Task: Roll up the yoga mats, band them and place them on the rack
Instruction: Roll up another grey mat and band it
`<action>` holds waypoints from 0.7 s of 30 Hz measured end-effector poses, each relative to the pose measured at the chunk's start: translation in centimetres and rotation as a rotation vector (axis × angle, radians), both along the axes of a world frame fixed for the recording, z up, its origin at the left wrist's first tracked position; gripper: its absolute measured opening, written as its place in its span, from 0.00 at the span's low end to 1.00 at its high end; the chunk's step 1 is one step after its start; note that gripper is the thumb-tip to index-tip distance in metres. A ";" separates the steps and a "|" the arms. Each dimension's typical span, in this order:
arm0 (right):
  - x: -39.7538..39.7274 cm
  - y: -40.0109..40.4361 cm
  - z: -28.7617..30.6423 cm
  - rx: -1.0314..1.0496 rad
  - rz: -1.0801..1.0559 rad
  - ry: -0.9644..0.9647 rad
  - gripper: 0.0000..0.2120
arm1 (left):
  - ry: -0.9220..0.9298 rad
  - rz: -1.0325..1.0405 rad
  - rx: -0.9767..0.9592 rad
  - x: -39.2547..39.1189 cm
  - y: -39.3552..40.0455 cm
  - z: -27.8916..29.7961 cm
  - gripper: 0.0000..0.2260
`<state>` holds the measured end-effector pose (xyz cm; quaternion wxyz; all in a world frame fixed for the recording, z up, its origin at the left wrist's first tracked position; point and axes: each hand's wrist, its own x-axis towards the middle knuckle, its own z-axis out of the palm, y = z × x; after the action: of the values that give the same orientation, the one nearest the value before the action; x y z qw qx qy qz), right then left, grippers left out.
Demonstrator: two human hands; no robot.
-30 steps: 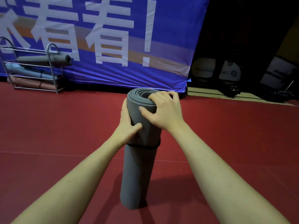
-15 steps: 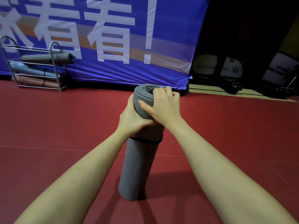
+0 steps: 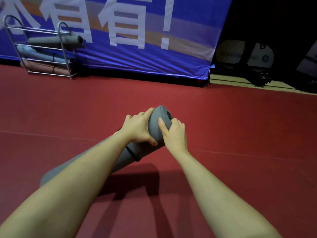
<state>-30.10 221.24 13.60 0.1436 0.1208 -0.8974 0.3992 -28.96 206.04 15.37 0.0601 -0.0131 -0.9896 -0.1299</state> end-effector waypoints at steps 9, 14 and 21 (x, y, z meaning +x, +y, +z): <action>0.0 3.1 -6.4 -0.013 -0.083 -0.093 0.21 | -0.121 -0.060 -0.029 -0.6 3.1 -6.3 0.58; 0.4 5.2 -10.7 0.012 -0.235 -0.190 0.21 | -0.281 -0.012 -0.065 0.0 5.1 -11.6 0.60; 2.4 9.0 -18.7 0.284 -0.324 -0.409 0.36 | -0.297 -0.128 -0.194 1.6 8.9 -20.1 0.55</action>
<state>-27.71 230.25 -5.09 0.0034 -0.0879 -0.9623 0.2574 -27.35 214.90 -4.75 -0.0964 -0.0626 -0.9926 -0.0378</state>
